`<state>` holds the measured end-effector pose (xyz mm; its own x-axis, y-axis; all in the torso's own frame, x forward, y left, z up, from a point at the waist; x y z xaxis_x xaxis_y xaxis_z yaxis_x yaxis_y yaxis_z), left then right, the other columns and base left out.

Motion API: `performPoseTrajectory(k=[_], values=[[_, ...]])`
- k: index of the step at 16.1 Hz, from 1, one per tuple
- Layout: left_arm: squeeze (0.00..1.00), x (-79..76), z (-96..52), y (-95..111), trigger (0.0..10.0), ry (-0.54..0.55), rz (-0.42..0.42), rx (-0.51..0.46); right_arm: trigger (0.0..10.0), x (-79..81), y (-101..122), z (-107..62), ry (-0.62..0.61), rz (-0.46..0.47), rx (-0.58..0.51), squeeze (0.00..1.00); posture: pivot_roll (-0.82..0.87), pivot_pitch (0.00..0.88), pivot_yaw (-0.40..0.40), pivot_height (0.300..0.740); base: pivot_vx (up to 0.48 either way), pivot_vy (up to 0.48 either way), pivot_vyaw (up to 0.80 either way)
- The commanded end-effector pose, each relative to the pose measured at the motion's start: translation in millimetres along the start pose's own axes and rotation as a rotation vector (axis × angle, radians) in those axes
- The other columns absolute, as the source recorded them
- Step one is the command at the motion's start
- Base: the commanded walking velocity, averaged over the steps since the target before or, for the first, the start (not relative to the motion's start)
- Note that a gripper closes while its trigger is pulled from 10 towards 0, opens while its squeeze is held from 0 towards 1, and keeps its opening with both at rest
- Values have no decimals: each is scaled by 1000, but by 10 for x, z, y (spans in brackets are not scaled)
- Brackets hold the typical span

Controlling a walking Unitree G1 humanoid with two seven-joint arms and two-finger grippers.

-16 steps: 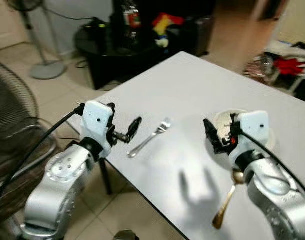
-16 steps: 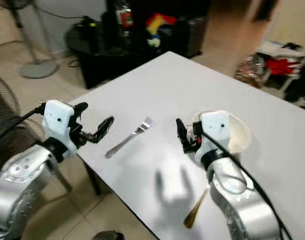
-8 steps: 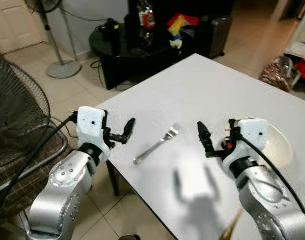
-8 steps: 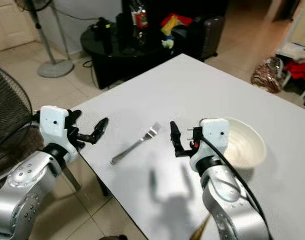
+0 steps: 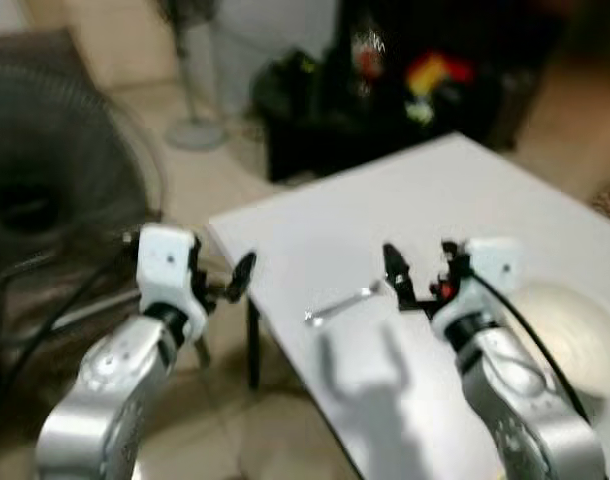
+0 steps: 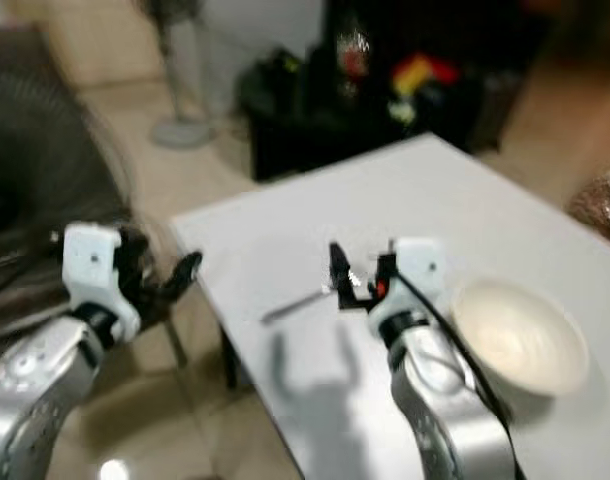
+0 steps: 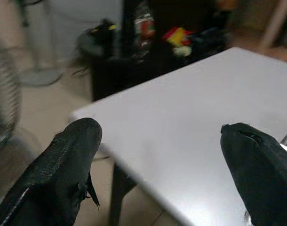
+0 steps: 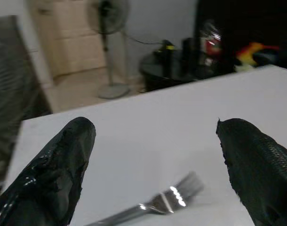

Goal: Setting the table

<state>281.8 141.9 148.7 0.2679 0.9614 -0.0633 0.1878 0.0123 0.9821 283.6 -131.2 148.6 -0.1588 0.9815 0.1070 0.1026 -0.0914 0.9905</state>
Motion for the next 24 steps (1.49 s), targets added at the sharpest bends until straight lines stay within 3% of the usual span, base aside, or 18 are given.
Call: performPoseTrajectory(k=[1, 3, 4, 5, 8, 16, 24], values=[[0, -68, -15, 23, 10000, -16, -4, -1, 10000, -85, -9, -7, -23, 3, 3, 1000, 93, 0, -48, 740, 0, 0, 800], [0, 16, -21, 50, 10000, 24, 83, -21, 10000, -52, -36, 33, -14, 7, 8, 1000, 88, 0, -43, 740, 0, 0, 800], [0, 29, -4, 65, 10000, 23, 80, -28, 10000, -37, -23, 39, -13, -3, 5, 1000, 85, 0, -37, 740, 0, 0, 800], [0, 28, 5, 72, 10000, 21, 71, -30, 10000, -33, -15, 39, -12, -7, 3, 1000, 85, 0, -37, 740, 0, 0, 800], [0, -55, 37, 95, 10000, -30, 206, -19, 10000, -88, -43, 39, -48, 34, -2, 1000, 91, 0, -35, 740, 0, 0, 800], [0, 25, 130, 214, 10000, -9, 208, -63, 10000, -92, -186, 44, -67, 129, 33, 1000, 99, 0, -22, 740, 0, 219, 800], [0, 56, 133, 220, 10000, -7, 203, -71, 10000, -42, -194, 61, -63, 159, 41, 1000, 102, 0, -23, 740, 0, 389, 0]])
Point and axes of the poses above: a point about 5 cm out from each wrist's last joint towards the gripper, its own z axis pointing out of the wrist towards the gripper, its own y axis along the axis of the wrist's last joint, x = y × z, the point moved 5 cm from there along z, pointing out of the wrist towards the gripper
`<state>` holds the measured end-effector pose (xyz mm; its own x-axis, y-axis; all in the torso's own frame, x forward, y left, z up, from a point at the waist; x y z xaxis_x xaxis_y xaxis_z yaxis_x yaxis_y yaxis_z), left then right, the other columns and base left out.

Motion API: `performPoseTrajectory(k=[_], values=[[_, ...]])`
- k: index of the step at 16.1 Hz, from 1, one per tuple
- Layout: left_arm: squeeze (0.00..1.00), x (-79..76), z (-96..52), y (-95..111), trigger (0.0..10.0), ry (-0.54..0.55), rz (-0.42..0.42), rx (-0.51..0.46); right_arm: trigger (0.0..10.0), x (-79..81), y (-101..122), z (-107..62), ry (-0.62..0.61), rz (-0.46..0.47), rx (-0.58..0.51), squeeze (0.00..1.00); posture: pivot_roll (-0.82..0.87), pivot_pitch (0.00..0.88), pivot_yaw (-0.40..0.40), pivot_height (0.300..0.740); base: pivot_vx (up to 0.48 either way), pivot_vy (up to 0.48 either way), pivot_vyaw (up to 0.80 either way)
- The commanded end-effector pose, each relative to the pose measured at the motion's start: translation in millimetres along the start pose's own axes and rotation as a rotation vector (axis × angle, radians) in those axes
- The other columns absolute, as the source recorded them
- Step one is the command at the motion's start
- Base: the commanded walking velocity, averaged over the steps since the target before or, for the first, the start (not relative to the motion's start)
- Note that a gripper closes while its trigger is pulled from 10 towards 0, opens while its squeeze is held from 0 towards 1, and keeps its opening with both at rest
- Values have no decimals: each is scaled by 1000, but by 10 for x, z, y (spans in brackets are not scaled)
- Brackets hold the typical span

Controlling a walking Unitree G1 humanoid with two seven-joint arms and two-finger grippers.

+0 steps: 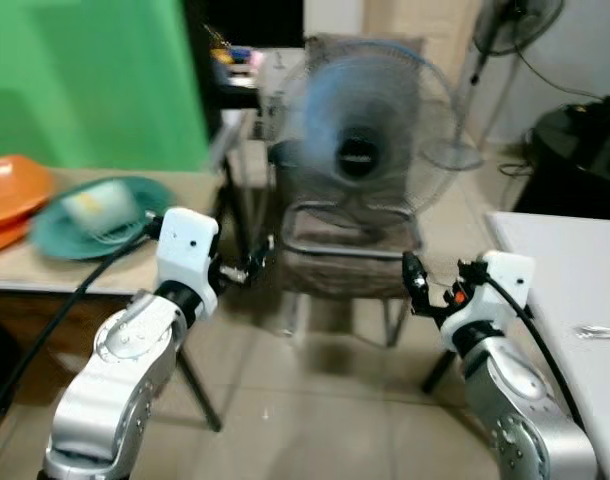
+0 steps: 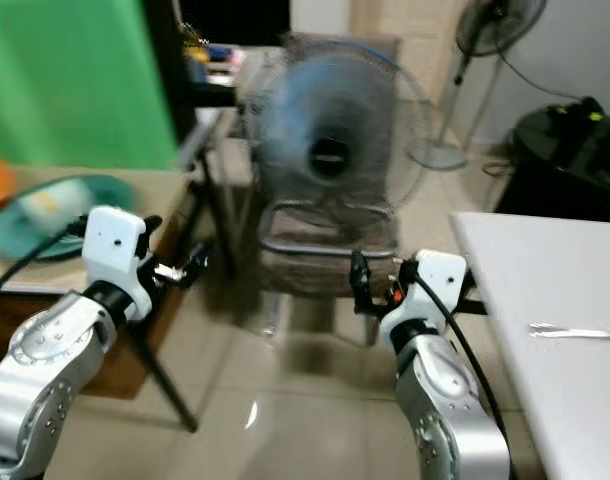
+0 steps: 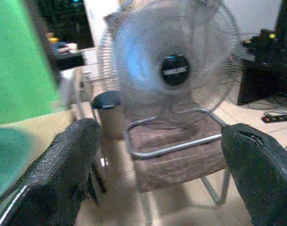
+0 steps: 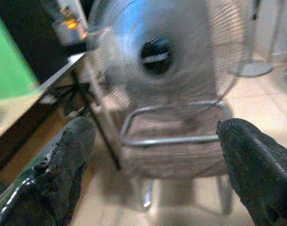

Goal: Setting the table

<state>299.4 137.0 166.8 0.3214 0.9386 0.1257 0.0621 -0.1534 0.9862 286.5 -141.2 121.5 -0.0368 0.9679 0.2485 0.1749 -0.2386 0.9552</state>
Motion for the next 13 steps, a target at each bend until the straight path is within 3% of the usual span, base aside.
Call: performPoseTrajectory(k=[1, 9, 13], values=[[0, 80, -24, -3, 10000, 26, 11, 3, 10000, 116, 40, 18, 46, 4, -10, 1000, 102, 0, -23, 740, 0, 394, 0], [0, 116, -54, 10, 10000, 40, 19, -2, 10000, 169, -10, 52, 71, 22, 20, 1000, 122, 0, -34, 740, 0, 382, 0], [0, 99, -47, 79, 10000, 28, 21, -36, 10000, 202, -29, 48, 94, 12, 31, 1000, 120, 0, -32, 740, 0, 0, 122]])
Point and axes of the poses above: a point about 5 cm out from each wrist's last joint towards the gripper, its own z axis pointing out of the wrist towards the gripper, its own y axis along the axis of the wrist's last joint, x = y × z, the point moved 5 cm from there along z, pointing out of the wrist towards the gripper
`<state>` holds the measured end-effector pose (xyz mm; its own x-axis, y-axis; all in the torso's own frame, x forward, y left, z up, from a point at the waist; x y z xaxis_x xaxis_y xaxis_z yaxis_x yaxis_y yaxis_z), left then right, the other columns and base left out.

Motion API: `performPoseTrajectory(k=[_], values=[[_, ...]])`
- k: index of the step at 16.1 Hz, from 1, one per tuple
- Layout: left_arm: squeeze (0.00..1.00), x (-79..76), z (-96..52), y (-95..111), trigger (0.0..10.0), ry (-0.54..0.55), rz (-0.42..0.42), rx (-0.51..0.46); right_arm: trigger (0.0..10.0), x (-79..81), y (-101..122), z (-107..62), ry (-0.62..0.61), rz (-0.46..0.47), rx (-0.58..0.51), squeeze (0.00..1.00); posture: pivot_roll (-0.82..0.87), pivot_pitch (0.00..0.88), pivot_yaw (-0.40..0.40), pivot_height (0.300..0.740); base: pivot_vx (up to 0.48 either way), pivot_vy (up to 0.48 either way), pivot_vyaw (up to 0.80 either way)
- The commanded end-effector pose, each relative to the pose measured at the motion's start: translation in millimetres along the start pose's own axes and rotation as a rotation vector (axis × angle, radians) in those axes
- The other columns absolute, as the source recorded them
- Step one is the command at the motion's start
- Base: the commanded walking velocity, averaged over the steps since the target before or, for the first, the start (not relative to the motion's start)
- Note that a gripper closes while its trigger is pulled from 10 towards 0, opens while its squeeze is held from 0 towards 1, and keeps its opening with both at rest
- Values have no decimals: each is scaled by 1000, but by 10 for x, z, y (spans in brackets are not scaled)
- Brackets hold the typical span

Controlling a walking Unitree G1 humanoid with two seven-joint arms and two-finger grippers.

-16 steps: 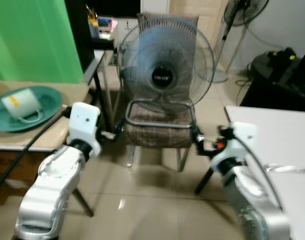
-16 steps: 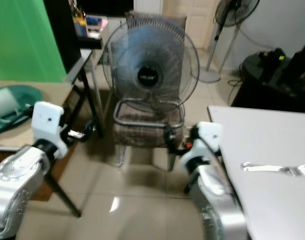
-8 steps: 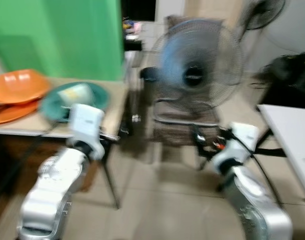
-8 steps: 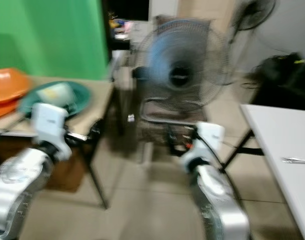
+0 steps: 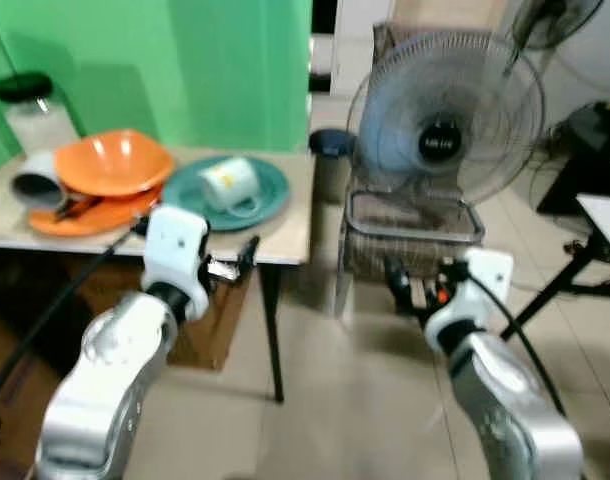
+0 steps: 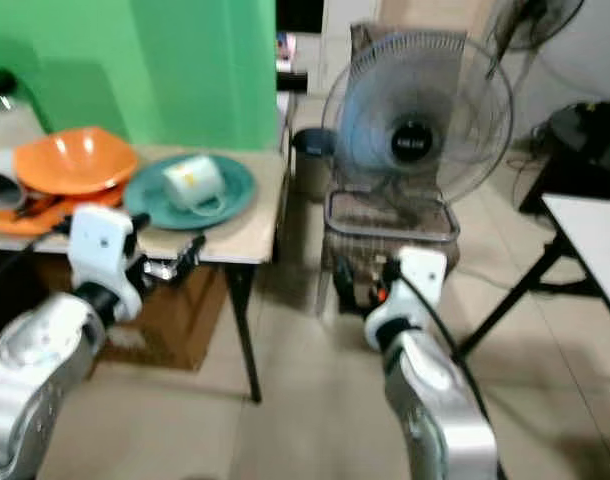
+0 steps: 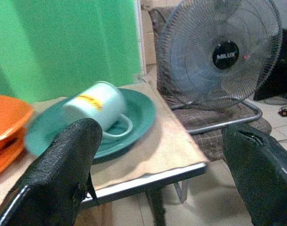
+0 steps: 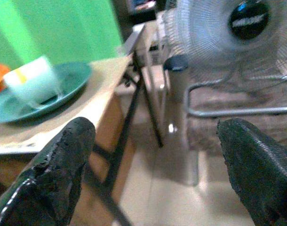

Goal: Setting the table

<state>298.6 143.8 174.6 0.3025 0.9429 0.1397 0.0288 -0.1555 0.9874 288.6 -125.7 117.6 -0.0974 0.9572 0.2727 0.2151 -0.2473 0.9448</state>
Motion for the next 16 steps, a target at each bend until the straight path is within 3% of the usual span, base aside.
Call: performPoseTrajectory(k=[1, 5, 10, 16], values=[[0, 34, -6, 14, 10000, 11, 3, -6, 10000, 67, 38, 14, 32, -3, -8, 1000, 120, 0, -32, 740, 0, 0, 800], [0, 44, -4, 23, 10000, 10, -4, -7, 10000, 90, 33, 41, 48, -9, -4, 1000, 125, 0, -36, 740, 0, 0, 800], [0, 41, -23, 19, 10000, 3, -4, -4, 10000, 88, 46, 74, 57, -23, -3, 1000, 133, 0, -42, 740, 280, 0, 766], [0, 56, -68, 13, 10000, 5, 2, -1, 10000, 90, 64, 122, 59, -22, -9, 1000, 152, 0, -60, 740, 306, 0, 68]])
Point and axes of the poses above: a point about 5 cm out from each wrist's last joint towards the gripper, its own z axis pointing out of the wrist towards the gripper, its own y axis along the axis of the wrist's last joint, x = y × z, the point moved 5 cm from there along z, pointing out of the wrist towards the gripper
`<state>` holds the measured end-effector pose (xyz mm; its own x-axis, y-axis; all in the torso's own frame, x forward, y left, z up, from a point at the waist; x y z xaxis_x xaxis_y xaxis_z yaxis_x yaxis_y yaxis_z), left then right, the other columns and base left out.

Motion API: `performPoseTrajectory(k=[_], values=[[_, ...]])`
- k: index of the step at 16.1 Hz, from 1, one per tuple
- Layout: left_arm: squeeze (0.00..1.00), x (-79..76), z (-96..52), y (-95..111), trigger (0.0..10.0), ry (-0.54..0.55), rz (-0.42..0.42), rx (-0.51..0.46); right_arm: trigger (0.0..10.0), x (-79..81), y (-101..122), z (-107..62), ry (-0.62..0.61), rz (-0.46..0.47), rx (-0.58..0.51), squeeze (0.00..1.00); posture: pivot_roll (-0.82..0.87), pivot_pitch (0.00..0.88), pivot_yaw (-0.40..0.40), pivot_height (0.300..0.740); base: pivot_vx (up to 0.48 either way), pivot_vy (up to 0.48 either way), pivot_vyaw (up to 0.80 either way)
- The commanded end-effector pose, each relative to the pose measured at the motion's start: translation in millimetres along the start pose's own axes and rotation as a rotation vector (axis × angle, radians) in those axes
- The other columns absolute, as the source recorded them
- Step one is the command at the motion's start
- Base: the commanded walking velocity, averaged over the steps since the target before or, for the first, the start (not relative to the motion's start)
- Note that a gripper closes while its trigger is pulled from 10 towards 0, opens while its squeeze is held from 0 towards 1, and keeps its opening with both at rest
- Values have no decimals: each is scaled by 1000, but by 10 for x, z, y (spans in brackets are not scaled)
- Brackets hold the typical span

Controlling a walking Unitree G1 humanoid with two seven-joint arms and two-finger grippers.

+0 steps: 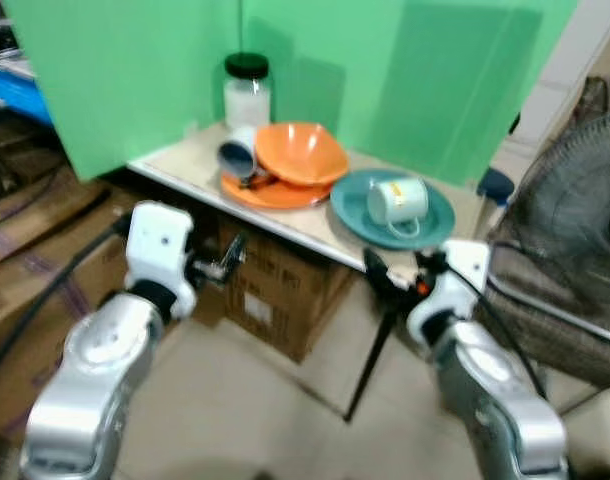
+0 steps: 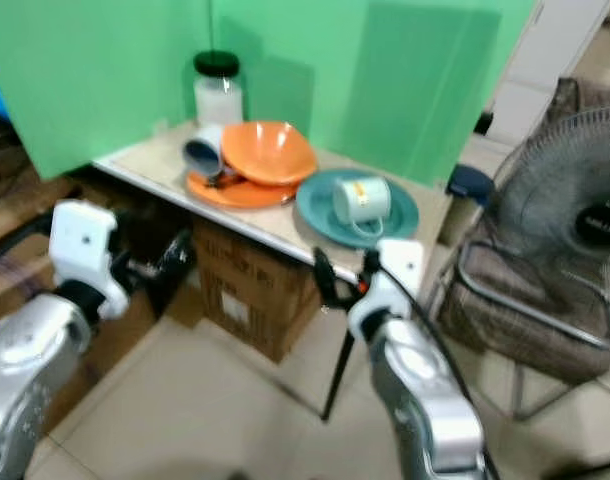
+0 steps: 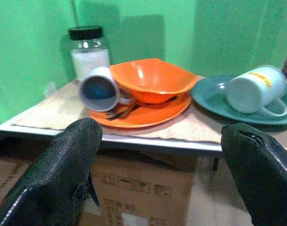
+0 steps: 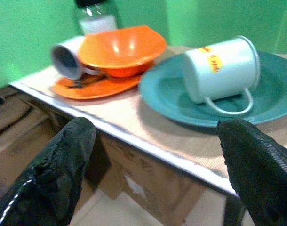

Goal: Setting the table

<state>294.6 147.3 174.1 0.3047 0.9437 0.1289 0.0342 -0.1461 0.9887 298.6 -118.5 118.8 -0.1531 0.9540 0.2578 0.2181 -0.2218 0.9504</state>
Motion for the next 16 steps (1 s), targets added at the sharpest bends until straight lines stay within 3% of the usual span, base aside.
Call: performPoseTrajectory(k=[1, 3, 5, 13, 16], values=[[0, 35, -27, 27, 10000, 7, 12, -4, 10000, 21, 53, 22, 3, 0, -19, 1000, 155, 0, -61, 740, 341, 0, 0], [0, 31, -29, 27, 10000, 3, 15, -4, 10000, 15, 42, 28, 2, 9, -13, 1000, 158, 0, -63, 740, 349, 0, 0], [0, -19, -36, 22, 10000, -40, 39, 1, 10000, -14, 121, 20, -8, 34, -51, 0, 155, 0, -62, 740, 345, 0, -791], [0, -135, -21, 22, 10000, -126, 64, -2, 10000, -189, 288, 28, -72, 66, -117, 0, 144, 0, -62, 740, 316, 0, -100], [0, -297, -69, 51, 10000, -223, 59, -16, 10000, -382, 442, 25, -104, 82, -169, 0, 140, 0, -67, 740, 0, 0, 0]])
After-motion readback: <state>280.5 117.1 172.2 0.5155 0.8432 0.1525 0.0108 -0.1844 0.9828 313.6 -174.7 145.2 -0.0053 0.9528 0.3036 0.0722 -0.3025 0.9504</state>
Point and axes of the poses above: a point about 5 cm out from each wrist's last joint towards the gripper, its own z axis pointing out of the wrist towards the gripper, its own y axis along the axis of the wrist's last joint, x = y × z, the point moved 5 cm from there along z, pointing out of the wrist towards the gripper
